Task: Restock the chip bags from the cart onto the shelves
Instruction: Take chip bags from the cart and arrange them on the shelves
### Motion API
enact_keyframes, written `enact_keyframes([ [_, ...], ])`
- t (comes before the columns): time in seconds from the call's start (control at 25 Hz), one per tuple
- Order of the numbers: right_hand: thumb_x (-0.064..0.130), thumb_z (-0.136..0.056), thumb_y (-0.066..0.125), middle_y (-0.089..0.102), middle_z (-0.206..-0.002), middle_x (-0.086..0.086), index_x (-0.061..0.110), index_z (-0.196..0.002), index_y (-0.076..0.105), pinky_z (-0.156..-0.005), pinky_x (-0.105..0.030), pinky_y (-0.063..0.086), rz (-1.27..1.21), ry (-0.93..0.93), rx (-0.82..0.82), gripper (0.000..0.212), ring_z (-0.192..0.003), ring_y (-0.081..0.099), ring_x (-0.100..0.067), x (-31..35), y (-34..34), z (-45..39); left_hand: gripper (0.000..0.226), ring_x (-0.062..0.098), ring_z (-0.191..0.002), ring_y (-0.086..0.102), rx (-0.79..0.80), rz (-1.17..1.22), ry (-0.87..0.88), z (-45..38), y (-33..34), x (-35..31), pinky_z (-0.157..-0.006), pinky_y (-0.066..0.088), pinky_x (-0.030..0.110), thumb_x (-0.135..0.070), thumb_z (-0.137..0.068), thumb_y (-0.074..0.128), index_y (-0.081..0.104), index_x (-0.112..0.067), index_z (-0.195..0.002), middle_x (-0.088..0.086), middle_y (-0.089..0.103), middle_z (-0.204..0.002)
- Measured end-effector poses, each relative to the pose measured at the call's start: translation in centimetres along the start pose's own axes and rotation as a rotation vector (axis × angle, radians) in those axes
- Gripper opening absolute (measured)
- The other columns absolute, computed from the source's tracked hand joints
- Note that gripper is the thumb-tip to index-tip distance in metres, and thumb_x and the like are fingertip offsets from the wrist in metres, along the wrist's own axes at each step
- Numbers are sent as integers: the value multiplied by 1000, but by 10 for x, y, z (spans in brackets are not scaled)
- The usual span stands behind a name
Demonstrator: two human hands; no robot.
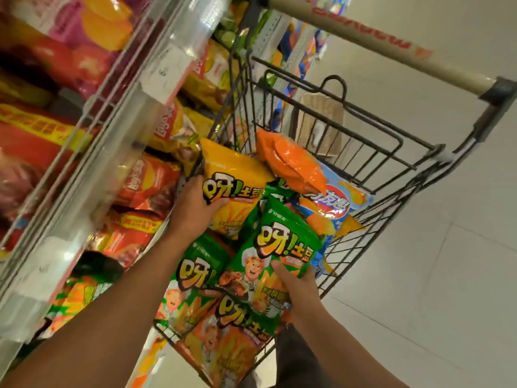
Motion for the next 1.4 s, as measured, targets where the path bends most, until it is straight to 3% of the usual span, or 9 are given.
enact_keyframes([
  [0.2, 23, -74, 87, 79, -111, -3, 27, -128, 56, -82, -51, 61, 17, -73, 140, 62, -97, 78, -28, -1, 9, 20, 54, 16, -121, 59, -147, 221, 146, 54, -49, -26, -98, 52, 46, -45, -85, 75, 51, -28, -130, -1, 61, -129],
  [0.28, 22, -76, 85, 78, -115, -5, 26, -130, 56, -85, -54, 61, 36, -144, 174, 62, -100, 77, -30, 1, 10, 33, 46, 13, -111, 60, -233, 225, 162, 81, -73, -31, -88, 54, 36, -51, -82, 73, 51, -34, -119, -2, 62, -120],
  [0.36, 21, -81, 84, 78, -115, -5, 26, -131, 57, -76, -48, 63, 63, -224, 210, 57, -100, 77, -29, 1, 11, 51, 46, 13, -106, 59, -303, 192, 160, 113, -95, -28, -79, 51, 26, -53, -83, 73, 48, -37, -118, -1, 60, -117],
  [0.44, 22, -81, 84, 77, -117, -5, 24, -134, 56, -69, -41, 63, 104, -312, 244, 60, -101, 77, -28, -5, 12, 75, 55, 20, -113, 58, -326, 131, 151, 151, -110, -14, -85, 52, 34, -48, -84, 75, 48, -28, -128, 3, 59, -125],
  [0.64, 30, -71, 86, 75, -122, -6, 27, -135, 56, -88, -50, 61, 319, -570, 344, 71, -109, 73, -29, -50, 17, 151, 56, 22, -119, 54, -310, 150, 125, 276, -122, 57, -91, 45, 33, -40, -86, 76, 53, -19, -133, 3, 58, -126],
  [0.92, 27, -70, 85, 78, -111, -10, 30, -125, 61, -86, -57, 60, 587, -675, 496, 60, -99, 76, -34, -168, 18, 253, 42, 12, -113, 60, -477, 420, 27, 487, -152, 176, -95, 48, 32, -36, -88, 76, 63, -24, -125, -6, 66, -121],
  [1.08, 29, -66, 85, 80, -104, 1, 48, -112, 64, -66, -36, 64, 712, -672, 622, 54, -90, 78, -21, -227, 48, 304, 28, -15, -103, 59, -636, 534, -35, 598, -173, 229, -83, 42, 5, -30, -87, 77, 66, -43, -110, -22, 69, -108],
  [1.24, 38, -60, 86, 79, -105, 4, 45, -110, 64, -69, -38, 63, 857, -684, 729, 55, -91, 78, -20, -280, 85, 333, 33, 5, -105, 67, -778, 629, -129, 681, -180, 274, -89, 53, 28, -31, -88, 77, 68, -25, -119, -9, 73, -112],
  [1.4, 48, -56, 87, 78, -103, 15, 57, -105, 61, -72, -33, 61, 966, -686, 827, 55, -89, 77, -9, -317, 125, 356, 36, 7, -105, 68, -944, 750, -278, 735, -179, 312, -88, 54, 30, -35, -85, 78, 66, -29, -118, -8, 73, -113],
])
Point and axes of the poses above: each hand's wrist, its own z-axis away from the middle knuckle, its own y-axis out of the palm, x = y × z, the point moved 6 cm from there along -z, towards the middle knuckle
